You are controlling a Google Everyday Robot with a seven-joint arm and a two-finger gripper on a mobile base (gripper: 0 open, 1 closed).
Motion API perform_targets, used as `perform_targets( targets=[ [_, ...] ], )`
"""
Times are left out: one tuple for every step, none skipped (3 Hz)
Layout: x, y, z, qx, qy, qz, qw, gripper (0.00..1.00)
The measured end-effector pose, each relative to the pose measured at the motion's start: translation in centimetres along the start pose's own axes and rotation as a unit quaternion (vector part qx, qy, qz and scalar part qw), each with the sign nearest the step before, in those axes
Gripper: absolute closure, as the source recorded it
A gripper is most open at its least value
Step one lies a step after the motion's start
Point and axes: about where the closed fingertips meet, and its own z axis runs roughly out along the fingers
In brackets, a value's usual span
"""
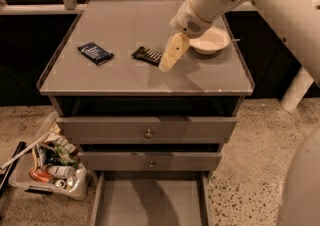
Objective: Place rxbar chocolate into bottom drawer
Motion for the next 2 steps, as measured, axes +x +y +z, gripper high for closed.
perform_targets(
  targets=[
    [-0.6,-0.2,2.5,-0.013,0.001,0.002,0.9999,0.00],
    [-0.6,-0.3,4.7,-0.024,0.006,0.009,0.9996,0.00]
  ],
)
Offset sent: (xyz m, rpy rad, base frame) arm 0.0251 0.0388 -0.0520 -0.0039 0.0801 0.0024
